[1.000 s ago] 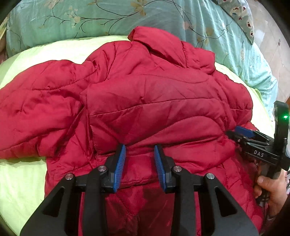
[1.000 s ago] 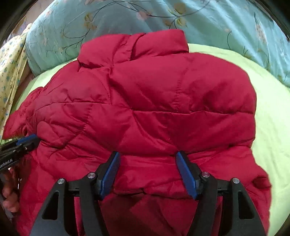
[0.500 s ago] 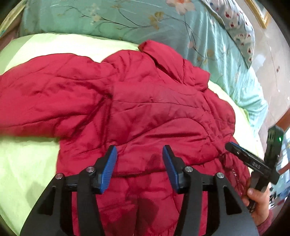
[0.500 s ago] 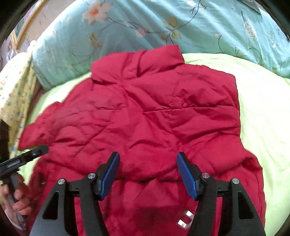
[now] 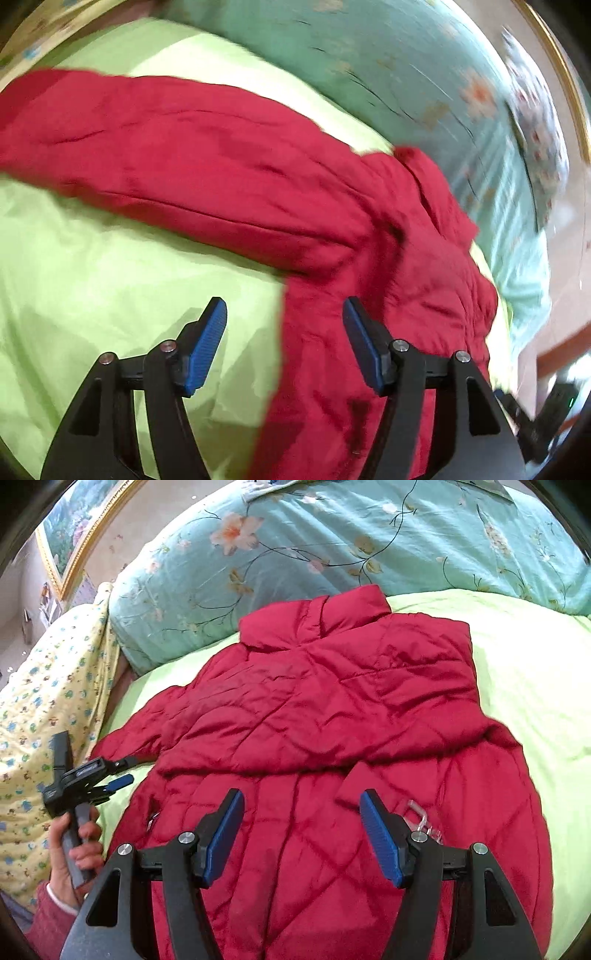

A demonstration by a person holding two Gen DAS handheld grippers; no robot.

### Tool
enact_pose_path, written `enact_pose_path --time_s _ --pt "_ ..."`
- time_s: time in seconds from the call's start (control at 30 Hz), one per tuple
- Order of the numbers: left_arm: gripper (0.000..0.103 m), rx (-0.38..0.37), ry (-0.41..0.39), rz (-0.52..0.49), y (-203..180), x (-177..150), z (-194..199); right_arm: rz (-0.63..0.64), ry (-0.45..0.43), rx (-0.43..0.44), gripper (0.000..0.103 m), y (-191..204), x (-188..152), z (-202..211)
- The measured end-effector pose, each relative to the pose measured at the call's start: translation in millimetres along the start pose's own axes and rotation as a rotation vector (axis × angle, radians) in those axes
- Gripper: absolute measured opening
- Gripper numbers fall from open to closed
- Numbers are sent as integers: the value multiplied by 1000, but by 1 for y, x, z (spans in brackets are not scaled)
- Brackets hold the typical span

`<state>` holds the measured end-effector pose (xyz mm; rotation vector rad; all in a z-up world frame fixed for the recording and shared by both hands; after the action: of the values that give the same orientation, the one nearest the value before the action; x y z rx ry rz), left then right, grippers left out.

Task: Fold large clothes
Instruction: 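Grasp the other sleeve cuff with the left tool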

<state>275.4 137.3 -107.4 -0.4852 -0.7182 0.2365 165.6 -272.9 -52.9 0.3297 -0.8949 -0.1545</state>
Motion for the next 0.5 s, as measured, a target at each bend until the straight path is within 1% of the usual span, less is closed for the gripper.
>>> enact_pose_path --time_s 0.07,0.1,0.2,0.27,0.33,0.5 --pt "64 46 -12 20 19 5 0 -5 6 4 67 1 -5 2" --pt "64 58 -15 29 24 6 -1 -7 8 4 67 3 -7 3" --pt "64 69 -42 95 52 16 0 -6 22 1 67 5 -13 4" --pt "64 76 -78 149 73 28 1 -5 30 4 67 5 -17 5" --pt "64 100 -115 198 95 42 3 -4 31 1 67 7 -19 6" --pt "64 144 -189 273 134 72 4 -6 29 4 67 8 -24 15"
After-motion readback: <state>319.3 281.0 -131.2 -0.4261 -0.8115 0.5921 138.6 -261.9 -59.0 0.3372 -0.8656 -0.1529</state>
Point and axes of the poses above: each gripper's, at about its wrist camera, not at the fingertips, and z roughly against the way its jaws point, y to its left, x to its top, the point moved 6 cm from there along -z, roughly the way its jaws point, and after that the axes turned 9 degrees about -y, right-handed, at the moved point
